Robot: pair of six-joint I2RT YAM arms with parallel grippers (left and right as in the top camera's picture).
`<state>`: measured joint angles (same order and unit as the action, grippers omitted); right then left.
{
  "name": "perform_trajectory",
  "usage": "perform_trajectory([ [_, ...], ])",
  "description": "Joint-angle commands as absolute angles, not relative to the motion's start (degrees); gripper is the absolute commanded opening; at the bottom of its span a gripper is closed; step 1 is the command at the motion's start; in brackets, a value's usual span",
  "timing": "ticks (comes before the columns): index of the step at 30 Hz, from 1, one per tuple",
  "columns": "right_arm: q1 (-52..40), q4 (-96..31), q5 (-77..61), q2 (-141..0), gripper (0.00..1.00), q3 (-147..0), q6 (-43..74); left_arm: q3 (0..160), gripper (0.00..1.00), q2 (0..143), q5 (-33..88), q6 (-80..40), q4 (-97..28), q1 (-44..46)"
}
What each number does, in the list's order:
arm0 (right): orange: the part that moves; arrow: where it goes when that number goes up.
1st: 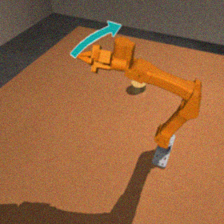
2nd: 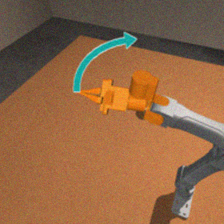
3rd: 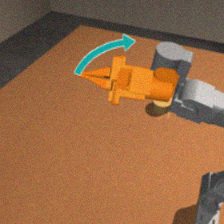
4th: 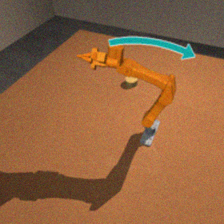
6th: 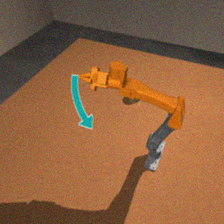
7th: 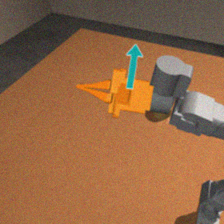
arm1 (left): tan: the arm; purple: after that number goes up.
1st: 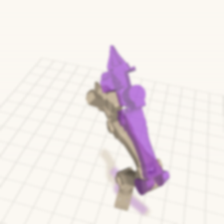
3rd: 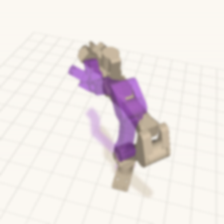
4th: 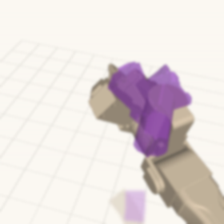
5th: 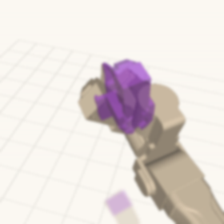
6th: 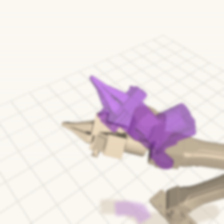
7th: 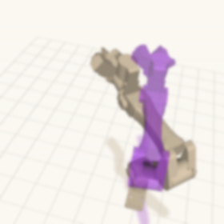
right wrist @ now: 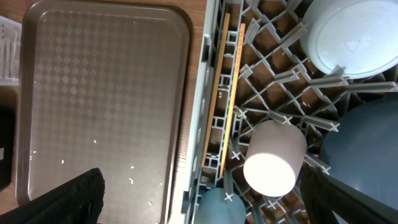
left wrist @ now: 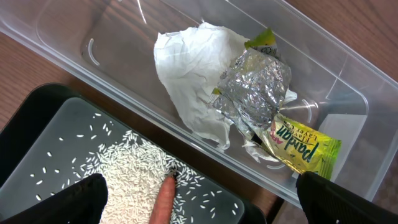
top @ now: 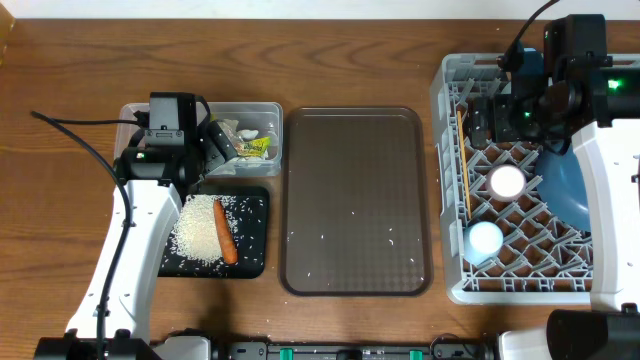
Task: Sort waste into correct bins and load items into the dishwasher rack
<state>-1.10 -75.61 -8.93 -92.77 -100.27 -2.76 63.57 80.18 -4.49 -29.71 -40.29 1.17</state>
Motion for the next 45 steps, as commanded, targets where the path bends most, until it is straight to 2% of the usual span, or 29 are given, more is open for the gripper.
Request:
perform_trajectory([
  [1, -1.9, -75.7, -8.3, -91.2, 0.99, -101.2, -3.5, 64.0, 1.00, 80.1, -5.2, -29.1, -40.4, 1.0],
  [7, -3.3, -75.7, -8.4, -83.1, 0.99, -101.2, -3.5, 64.0, 1.00, 80.1, -5.2, -29.1, -40.4, 1.0],
  [17, -10.0, -68.5, -7.7, -54.5, 0.99, -98.8, -4.8, 64.0, 1.00, 80.1, -5.2, -29.1, -40.4, 1.0],
  [21, -10.6, -56.3, -8.6, -39.2, 0.99, -86.4, -4.8, 64.0, 1.00, 80.1, -5.2, -29.1, -40.4, 1.0],
  [27, -10.5, -36.6, -8.9, -15.8, 0.99, -58.6, -4.8, 64.0, 1.00, 80.1, -5.2, -29.1, -40.4, 1.0],
  [31, -10.4, -25.5, -7.7, -5.2, 0.99, -41.8, -4.8, 64.0, 1.00, 80.1, -5.2, -29.1, -40.4, 1.0],
  [35, -9.8, -14.3, -7.5, -0.3, 0.99, -27.6, -2.9, 64.0, 1.00, 80.1, -5.2, -29.1, -40.4, 1.0],
  [39, -8.8, -4.7, -5.2, -0.6, 0.99, -17.0, 4.7, 64.0, 1.00, 80.1, -5.2, -29.1, -40.4, 1.0],
  [45, -8.8, 1.9, -1.0, -0.3, 0.99, -6.7, 9.8, 64.0, 1.00, 80.1, -5.2, -29.1, -40.4, 1.0],
])
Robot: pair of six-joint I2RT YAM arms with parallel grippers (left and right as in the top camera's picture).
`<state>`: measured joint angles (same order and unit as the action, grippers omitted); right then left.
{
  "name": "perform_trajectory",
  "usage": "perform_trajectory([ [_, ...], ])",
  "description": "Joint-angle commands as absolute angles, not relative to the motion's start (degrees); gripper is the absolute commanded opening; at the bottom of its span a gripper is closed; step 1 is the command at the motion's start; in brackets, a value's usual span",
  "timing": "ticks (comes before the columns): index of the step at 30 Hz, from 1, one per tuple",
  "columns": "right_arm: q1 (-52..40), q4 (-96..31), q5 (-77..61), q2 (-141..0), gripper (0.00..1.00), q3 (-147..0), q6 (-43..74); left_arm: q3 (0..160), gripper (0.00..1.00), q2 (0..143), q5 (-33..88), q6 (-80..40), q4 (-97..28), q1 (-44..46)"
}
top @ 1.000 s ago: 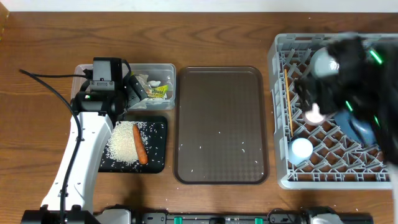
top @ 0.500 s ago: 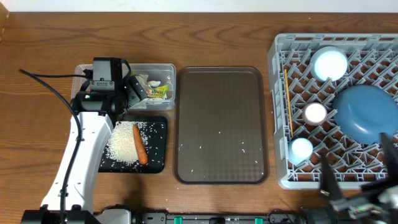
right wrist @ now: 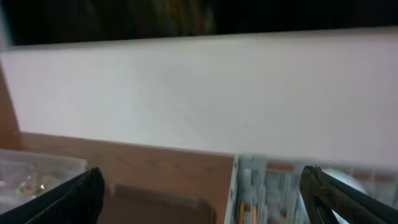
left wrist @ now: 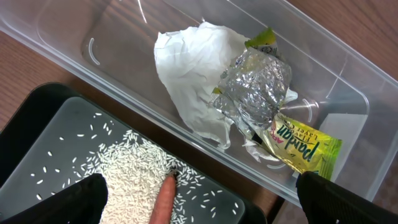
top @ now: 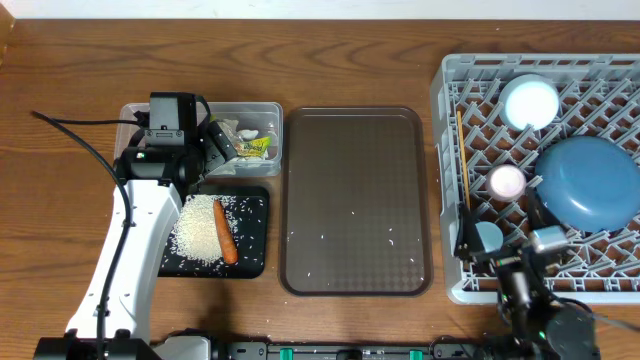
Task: Sort waste into correct bins and load items into the dishwasher rack
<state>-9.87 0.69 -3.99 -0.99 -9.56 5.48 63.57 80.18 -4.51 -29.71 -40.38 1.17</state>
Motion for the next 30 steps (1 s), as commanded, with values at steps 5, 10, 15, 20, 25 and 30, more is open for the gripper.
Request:
perform_trajectory([
  [5, -8.8, 3.9, -0.8, -0.3, 0.99, -1.8, 9.8, 64.0, 1.00, 80.1, -5.2, -29.1, -40.4, 1.0],
  [10, -8.8, 1.2, -0.8, -0.3, 0.99, -0.3, 8.9, 64.0, 1.00, 80.1, -5.2, -29.1, -40.4, 1.0],
  [15, -8.6, -2.6, -0.9, -0.3, 0.99, -0.3, 9.0, 64.0, 1.00, 80.1, -5.2, -29.1, -40.4, 1.0],
  [20, -8.6, -4.2, -0.9, -0.4, 0.99, -0.3, 9.0, 64.0, 1.00, 80.1, -5.2, -29.1, -40.4, 1.0],
  [25, -8.6, -4.2, -0.9, -0.4, 0.99, -0.3, 9.0, 64.0, 1.00, 80.1, -5.2, -29.1, -40.4, 1.0],
  [30, -8.6, -4.2, -0.8, -0.4, 0.99, -0.3, 9.0, 64.0, 1.00, 80.1, -5.2, -29.1, -40.4, 1.0],
])
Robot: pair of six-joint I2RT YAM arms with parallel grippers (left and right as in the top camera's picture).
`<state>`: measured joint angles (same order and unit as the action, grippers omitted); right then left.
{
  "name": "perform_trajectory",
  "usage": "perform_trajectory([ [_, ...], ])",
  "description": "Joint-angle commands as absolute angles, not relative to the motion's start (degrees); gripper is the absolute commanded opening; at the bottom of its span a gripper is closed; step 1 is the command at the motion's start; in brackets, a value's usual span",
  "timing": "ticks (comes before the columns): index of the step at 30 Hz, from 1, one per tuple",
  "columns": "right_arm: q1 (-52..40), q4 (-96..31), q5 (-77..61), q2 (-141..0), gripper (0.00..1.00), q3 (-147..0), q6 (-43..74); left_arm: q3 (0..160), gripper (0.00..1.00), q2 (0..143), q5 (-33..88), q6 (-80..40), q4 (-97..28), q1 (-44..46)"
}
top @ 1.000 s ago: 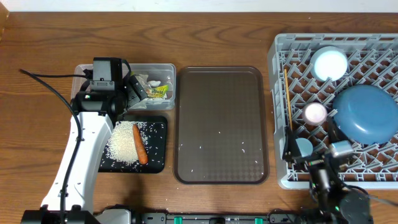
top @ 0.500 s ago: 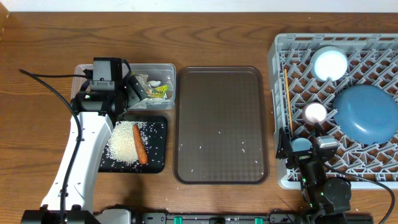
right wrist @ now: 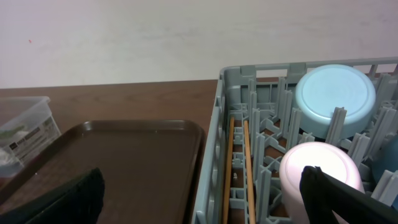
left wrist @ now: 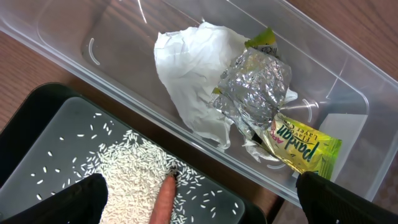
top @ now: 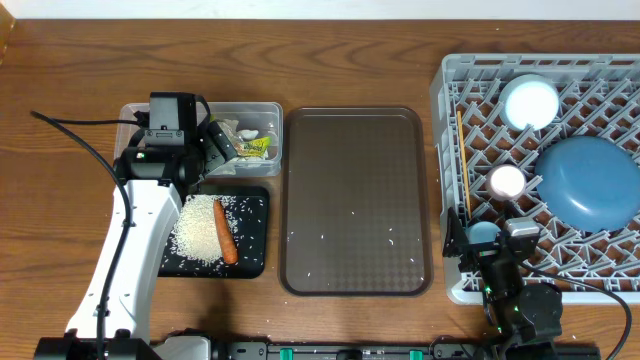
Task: Sort waste into correct bins and load items into the dishwasher rack
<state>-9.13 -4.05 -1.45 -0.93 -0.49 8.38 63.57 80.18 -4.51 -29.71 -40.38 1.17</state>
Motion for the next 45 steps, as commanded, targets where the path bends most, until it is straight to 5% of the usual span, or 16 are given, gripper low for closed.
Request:
perform_trajectory([
  [1, -8.6, -4.2, -0.8, -0.4, 0.99, -0.3, 9.0, 64.0, 1.00, 80.1, -5.2, -29.1, -40.4, 1.0],
  [16, -8.6, -4.2, -0.9, -0.4, 0.99, -0.3, 9.0, 64.0, 1.00, 75.9, -5.2, -29.1, -40.7, 1.1],
  [30, -8.6, -4.2, -0.8, -0.4, 0.99, -0.3, 9.0, 64.0, 1.00, 34.9, -5.2, -29.1, -41.0, 3.0],
  [36, -8.6, -4.2, -0.9, -0.4, 0.99, -0.3, 9.0, 63.4, 1.00, 20.1, -5.1, -29.2, -50.5, 4.6],
  [45, -8.6, -4.2, -0.9, -0.4, 0.99, -0.3, 9.0, 46.6, 1.00, 5.2, -5.2, -30.3, -50.8, 4.6],
])
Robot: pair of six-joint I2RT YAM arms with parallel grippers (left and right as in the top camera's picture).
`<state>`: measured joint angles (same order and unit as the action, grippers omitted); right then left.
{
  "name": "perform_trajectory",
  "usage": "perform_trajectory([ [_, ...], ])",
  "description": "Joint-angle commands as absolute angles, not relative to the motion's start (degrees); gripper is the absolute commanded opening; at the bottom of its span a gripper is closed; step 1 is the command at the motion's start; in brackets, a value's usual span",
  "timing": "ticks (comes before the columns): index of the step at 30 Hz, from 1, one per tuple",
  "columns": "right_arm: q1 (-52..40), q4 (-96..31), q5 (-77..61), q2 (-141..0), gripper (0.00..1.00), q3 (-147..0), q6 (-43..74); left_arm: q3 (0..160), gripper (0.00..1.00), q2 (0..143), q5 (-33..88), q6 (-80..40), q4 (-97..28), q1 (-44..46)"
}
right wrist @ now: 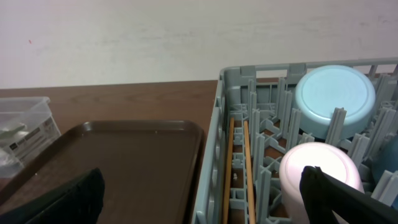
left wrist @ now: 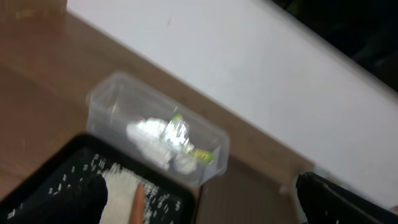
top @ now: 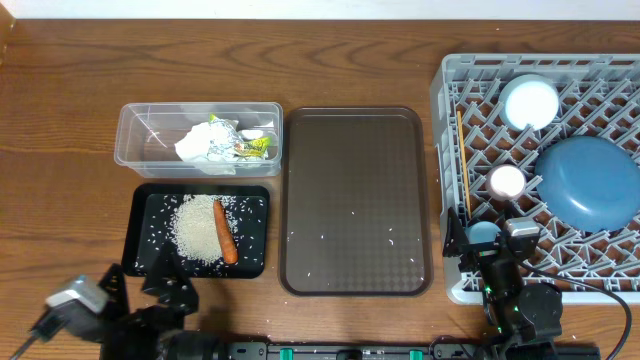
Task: Sort waste into correct bins and load items into the dishwasher rack
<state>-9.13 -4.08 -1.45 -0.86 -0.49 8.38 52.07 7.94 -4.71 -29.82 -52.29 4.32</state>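
A clear bin (top: 150,140) holds a white napkin, foil and a green packet (top: 255,148). In front of it a black tray (top: 255,215) carries rice and an orange stick (top: 223,232). The grey rack (top: 445,130) holds a pale blue cup (top: 529,100), a blue bowl (top: 588,180), a pink cup (top: 507,181), a small blue cup and chopsticks (top: 463,165). My left gripper (left wrist: 199,208) is open and empty at the near left table edge, looking across at the bin (left wrist: 112,109). At the rack's near corner my right gripper (right wrist: 202,202) is open and empty too.
A brown serving tray (top: 355,200) with a few rice grains lies between the bins and the rack. A white wall (right wrist: 186,37) runs behind the table's far edge.
My left arm was over the clear bin and black tray. It now sits low at the near left table edge, away from both. The right arm has not moved.
At first my left gripper hung over the clear bin and my right gripper over the rack's far part, both open. The right arm then stood at the near edge in front of the rack and stayed there. The left arm has now come back to the near edge too.
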Motion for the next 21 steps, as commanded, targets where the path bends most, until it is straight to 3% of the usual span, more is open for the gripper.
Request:
perform_trajectory([
  [1, -8.6, -4.2, -0.8, -0.4, 0.99, -0.3, 9.0, 44.0, 1.00, 4.1, -5.1, -30.3, -48.5, 4.6],
  [11, -8.6, -4.2, -0.9, -0.4, 0.99, -0.3, 9.0, 17.0, 1.00, 0.1, -4.6, -30.7, -9.4, 4.7],
  [21, -8.6, -4.2, -0.8, -0.4, 0.99, -0.3, 9.0, 1.4, 1.00, 0.1, -4.6, -30.0, 3.2, 6.0],
])
